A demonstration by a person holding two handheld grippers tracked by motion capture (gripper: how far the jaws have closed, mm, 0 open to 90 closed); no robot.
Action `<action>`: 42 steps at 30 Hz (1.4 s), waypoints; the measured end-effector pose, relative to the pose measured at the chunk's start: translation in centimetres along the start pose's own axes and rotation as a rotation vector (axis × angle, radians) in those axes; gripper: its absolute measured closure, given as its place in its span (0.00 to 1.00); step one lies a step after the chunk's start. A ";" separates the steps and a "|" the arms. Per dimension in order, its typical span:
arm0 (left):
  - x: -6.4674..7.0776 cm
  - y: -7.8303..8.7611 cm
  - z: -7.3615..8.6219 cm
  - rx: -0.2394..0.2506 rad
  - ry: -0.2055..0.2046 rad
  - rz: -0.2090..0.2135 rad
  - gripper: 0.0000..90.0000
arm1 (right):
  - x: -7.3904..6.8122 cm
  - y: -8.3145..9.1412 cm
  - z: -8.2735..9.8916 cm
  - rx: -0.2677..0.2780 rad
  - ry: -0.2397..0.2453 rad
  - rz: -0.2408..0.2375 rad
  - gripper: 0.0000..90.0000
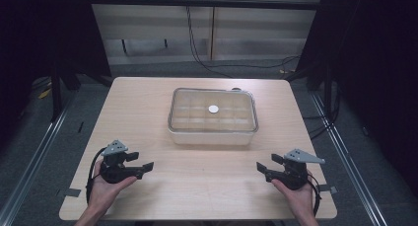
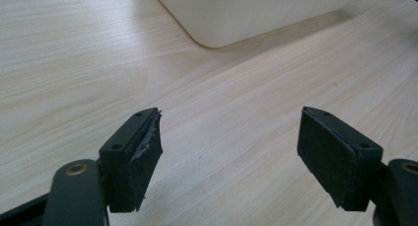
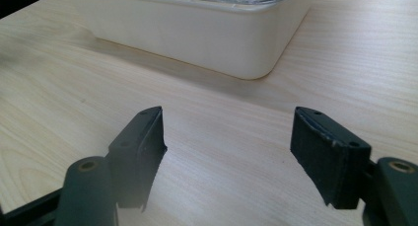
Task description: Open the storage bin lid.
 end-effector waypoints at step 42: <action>-1.3 -2.6 -8.1 0.013 -0.052 0.029 0.26 | -0.5 -4.0 -7.2 -0.127 0.026 -0.107 0.24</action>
Point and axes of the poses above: each handheld gripper's, and its own axes: y roughly backward along the jaws, z roughly out of its underside, x roughly to its right, the point moved 7 cm from there along -y, roughly forward along the jaws, and after that the axes turned 8 degrees about -y, right-handed, at the moved point
